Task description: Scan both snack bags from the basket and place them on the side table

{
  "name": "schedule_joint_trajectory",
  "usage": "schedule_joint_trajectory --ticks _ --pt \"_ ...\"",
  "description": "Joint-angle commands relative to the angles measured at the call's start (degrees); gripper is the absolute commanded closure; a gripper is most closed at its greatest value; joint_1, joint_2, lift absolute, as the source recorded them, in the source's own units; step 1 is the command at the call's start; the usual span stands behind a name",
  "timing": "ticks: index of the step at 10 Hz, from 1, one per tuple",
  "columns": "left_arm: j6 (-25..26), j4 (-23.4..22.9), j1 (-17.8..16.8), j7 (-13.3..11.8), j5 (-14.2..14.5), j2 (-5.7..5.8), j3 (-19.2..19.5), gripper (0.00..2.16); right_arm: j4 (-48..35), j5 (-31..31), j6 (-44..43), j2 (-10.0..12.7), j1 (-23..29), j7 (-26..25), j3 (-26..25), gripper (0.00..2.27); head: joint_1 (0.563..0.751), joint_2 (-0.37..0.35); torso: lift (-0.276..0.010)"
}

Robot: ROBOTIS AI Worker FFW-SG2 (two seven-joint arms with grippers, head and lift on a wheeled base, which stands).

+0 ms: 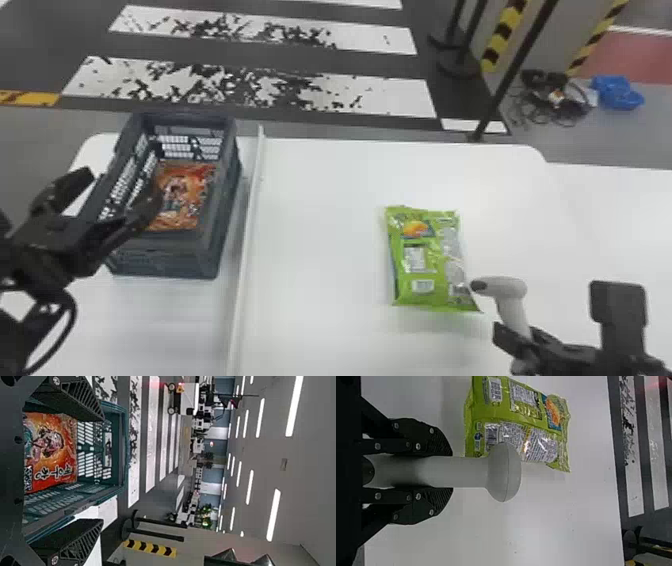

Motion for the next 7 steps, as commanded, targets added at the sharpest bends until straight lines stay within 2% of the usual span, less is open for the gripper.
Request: schedule_joint_trajectory --ticks 1,7 --pt "0.0 0.1 0.0 0.0 0.0 -0.15 0.1 0.09 -0.7 -0.2 0.9 0.1 0.2 0.6 0.6 2.26 0.695 -0.086 -0.075" --pt "-0.2 0.7 0.0 0.0 0.1 -0.15 0.1 0.1 -0.1 -0.1 1.5 0.1 0.1 1.7 2.5 2.26 0.695 -0.04 -0.075"
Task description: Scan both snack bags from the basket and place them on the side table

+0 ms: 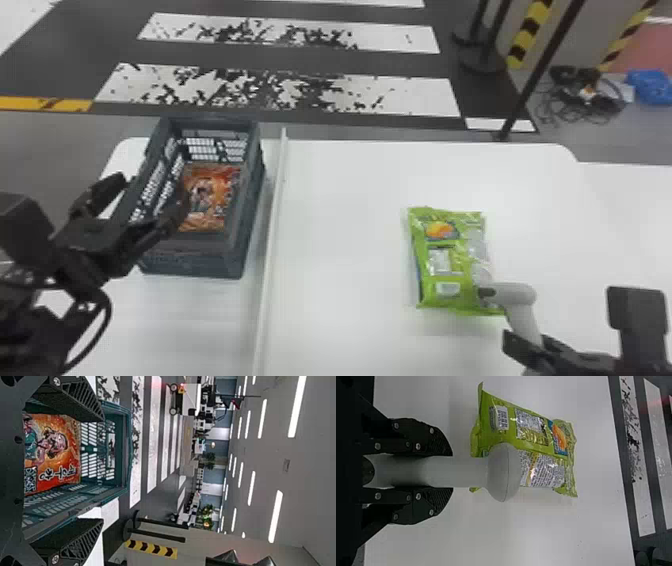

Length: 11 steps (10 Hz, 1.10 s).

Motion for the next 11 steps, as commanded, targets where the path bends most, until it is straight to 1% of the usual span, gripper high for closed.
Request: schedule_joint_trajectory --ticks 1,4,6,8,9,11 --pt "0.0 0.1 0.0 0.0 0.0 -0.15 0.0 0.1 0.1 0.0 0.0 0.1 0.0 0.3 0.3 2.26 0.695 -0.036 -0.075" --pt "0.0 -0.1 0.1 0.0 0.0 -0.15 0.1 0.1 -0.3 -0.1 -0.4 0.1 -0.2 0.0 0.2 2.26 0.695 -0.028 -0.075" --pt "0.0 -0.3 0.3 0.0 0.1 -0.15 0.1 0.1 -0.1 -0.1 -0.7 0.1 -2.9 -1.3 -1.3 2.26 0.695 -0.032 -0.075" --pt "0.0 -0.5 0.4 0.0 0.2 -0.15 0.1 0.1 3.8 0.8 -3.0 0.1 -7.3 -3.3 -2.3 2.26 0.695 -0.057 -0.075" --pt "0.0 -0.5 0.4 0.0 0.3 -0.15 0.2 0.1 5.9 2.1 -5.1 -0.4 -8.4 -4.9 -1.9 2.26 0.695 -0.077 -0.075" --pt "0.0 -0.4 0.4 0.0 0.3 -0.15 0.2 0.1 13.3 4.7 -12.9 -2.5 -11.4 -7.9 0.0 2.26 0.695 -0.108 -0.075"
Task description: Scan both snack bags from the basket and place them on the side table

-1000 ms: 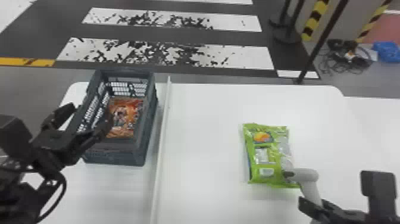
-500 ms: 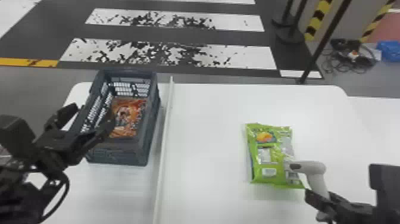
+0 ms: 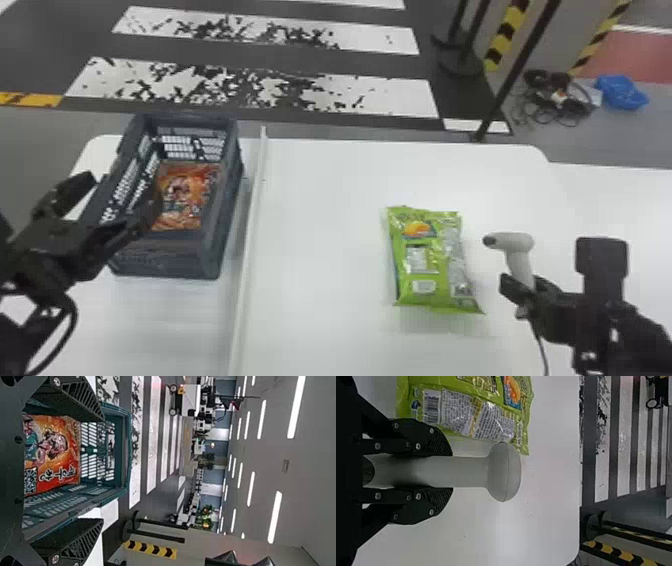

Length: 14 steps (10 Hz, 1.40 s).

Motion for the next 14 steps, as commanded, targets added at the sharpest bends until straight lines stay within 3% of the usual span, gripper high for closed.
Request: schedule_joint_trajectory --ticks 1,7,11,13,14 --pt "0.0 0.0 0.0 0.0 0.1 -0.15 0.0 0.1 5.7 3.2 -5.3 -1.4 -2.7 -1.5 1.6 2.26 0.695 -0.115 -0.075" --pt "0.0 -0.1 0.2 0.0 0.2 -0.15 0.4 0.1 25.4 8.0 -12.7 -4.4 -14.9 -5.4 4.0 2.26 0.695 -0.149 -0.075" --pt "0.0 -0.1 0.3 -0.1 0.2 -0.15 0.5 0.1 31.9 9.2 -14.1 -5.4 -18.4 -6.1 4.2 2.25 0.695 -0.167 -0.075" --pt "0.0 -0.2 0.3 -0.1 0.2 -0.15 0.5 0.1 32.4 8.7 -14.3 -5.4 -18.5 -6.7 4.3 1.8 0.695 -0.171 -0.075" --pt "0.0 -0.3 0.4 -0.1 0.2 -0.15 0.5 0.1 32.4 8.4 -14.3 -5.4 -18.4 -6.7 4.3 1.21 0.695 -0.171 -0.075"
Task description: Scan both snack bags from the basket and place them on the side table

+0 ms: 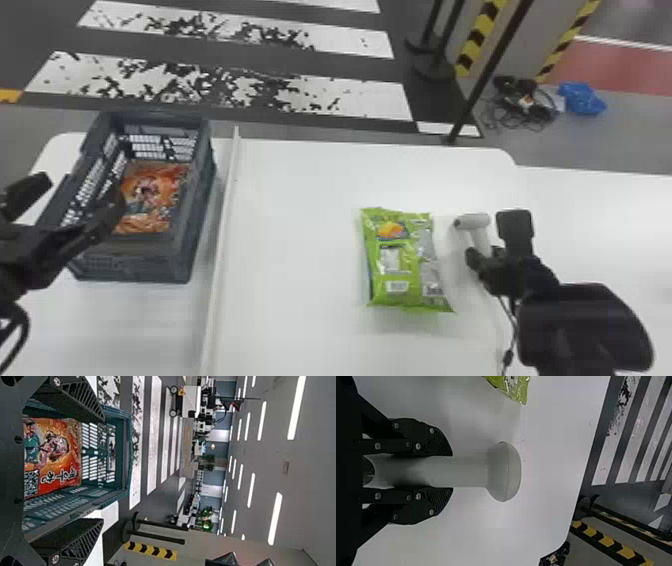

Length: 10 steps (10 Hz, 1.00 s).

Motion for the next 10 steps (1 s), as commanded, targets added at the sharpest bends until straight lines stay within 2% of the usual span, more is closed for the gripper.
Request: schedule_joint_trajectory --ticks 1,2,4,6,7,9,10 --pt "0.0 -0.2 0.1 0.0 0.0 -0.15 0.0 0.1 -0.2 -0.5 0.0 0.0 0.4 -0.3 -0.1 0.11 0.695 -0.17 -0.075" --pt "0.0 -0.3 0.2 0.0 0.0 -0.15 0.0 0.1 -1.3 -0.6 0.4 0.1 1.1 -0.7 -0.2 0.0 0.695 -0.17 -0.075" --pt "0.0 -0.3 0.2 0.0 -0.1 -0.15 -0.1 0.1 -6.8 -4.1 1.9 0.2 4.3 -1.5 -1.0 0.04 0.695 -0.173 -0.075" --pt "0.0 -0.3 0.1 0.0 -0.2 -0.15 -0.3 0.1 -15.3 -9.4 7.0 0.4 9.0 -1.0 -3.1 0.04 0.695 -0.174 -0.075" --pt "0.2 -0.2 -0.1 0.0 -0.3 -0.15 -0.4 0.1 -19.0 -14.5 10.2 0.4 11.0 0.4 -5.0 0.04 0.695 -0.176 -0.075" --pt "0.2 0.0 -0.3 0.0 -0.4 -0.15 -0.5 0.1 -22.3 -26.4 18.6 0.5 12.1 6.6 -9.6 0.05 0.695 -0.164 -0.075" --pt "0.2 0.1 -0.3 0.0 -0.4 -0.15 -0.5 0.1 -23.7 -27.8 21.1 0.7 12.4 7.9 -9.8 0.05 0.695 -0.14 -0.075"
